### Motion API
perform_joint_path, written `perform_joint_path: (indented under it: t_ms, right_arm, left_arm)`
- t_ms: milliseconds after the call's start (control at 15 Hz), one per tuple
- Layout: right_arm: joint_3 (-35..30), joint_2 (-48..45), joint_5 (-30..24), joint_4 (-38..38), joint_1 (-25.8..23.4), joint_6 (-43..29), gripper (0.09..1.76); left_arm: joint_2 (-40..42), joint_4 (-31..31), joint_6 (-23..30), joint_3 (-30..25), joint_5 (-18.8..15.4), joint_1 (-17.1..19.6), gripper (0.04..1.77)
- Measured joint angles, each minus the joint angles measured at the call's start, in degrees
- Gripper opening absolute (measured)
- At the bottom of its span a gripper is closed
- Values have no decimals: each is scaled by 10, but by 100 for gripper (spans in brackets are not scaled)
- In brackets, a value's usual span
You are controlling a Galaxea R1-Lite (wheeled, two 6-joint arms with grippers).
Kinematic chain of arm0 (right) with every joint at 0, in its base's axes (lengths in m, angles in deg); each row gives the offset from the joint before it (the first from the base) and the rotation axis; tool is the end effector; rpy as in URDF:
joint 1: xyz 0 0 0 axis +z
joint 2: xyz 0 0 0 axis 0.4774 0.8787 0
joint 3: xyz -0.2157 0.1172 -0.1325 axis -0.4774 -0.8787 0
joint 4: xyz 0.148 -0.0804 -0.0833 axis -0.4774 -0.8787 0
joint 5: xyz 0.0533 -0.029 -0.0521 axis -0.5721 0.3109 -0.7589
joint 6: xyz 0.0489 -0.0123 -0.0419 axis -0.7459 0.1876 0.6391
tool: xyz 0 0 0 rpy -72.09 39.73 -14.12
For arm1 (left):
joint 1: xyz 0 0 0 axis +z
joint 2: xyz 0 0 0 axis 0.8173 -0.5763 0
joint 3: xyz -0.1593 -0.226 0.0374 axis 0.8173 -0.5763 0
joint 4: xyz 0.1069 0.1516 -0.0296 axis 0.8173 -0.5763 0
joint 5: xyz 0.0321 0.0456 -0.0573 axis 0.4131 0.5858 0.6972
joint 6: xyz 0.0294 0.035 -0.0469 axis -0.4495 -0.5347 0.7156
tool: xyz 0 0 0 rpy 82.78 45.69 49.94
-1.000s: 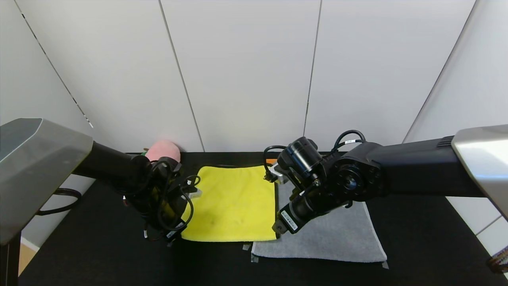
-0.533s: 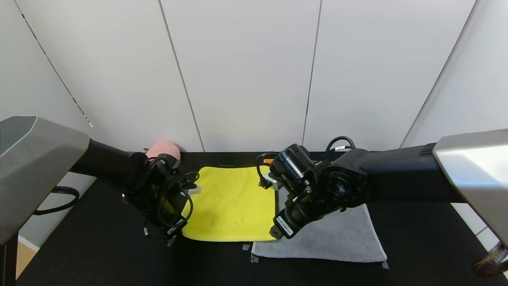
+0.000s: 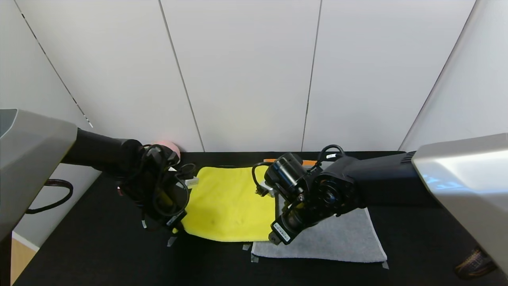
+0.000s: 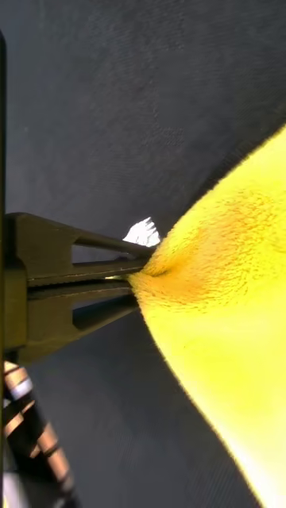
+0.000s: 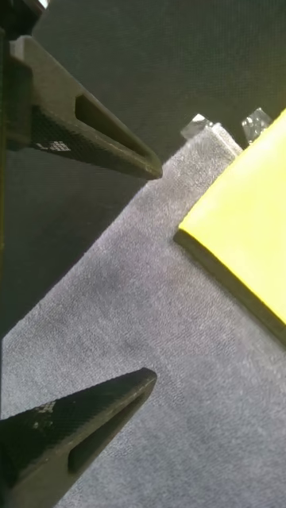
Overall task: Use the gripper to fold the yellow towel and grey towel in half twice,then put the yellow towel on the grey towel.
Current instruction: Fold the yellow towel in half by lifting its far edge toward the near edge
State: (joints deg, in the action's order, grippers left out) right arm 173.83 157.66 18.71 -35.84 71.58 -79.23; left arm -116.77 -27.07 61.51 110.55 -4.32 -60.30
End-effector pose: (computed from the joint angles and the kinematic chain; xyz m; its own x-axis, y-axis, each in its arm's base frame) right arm 0.3227 0.2896 0.0568 0.4500 0.2376 -0.8608 -0.6520 0.7462 -0.1348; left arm 0.3640 -0.0438 0.0383 0.1740 -0.1516 -0.9730 0.5184 0.8542 -0.0404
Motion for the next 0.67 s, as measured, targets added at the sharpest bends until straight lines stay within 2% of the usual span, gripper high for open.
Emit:
perform_joint_path:
  t_ms: [200, 667]
  right_arm:
    - [7, 9, 20, 2, 2, 0, 171]
    - [28, 37, 44, 4, 9, -21, 171]
  left_arm:
    - [1, -27, 2, 37, -5, 10, 12]
    - [2, -27, 8, 48, -16, 15, 12]
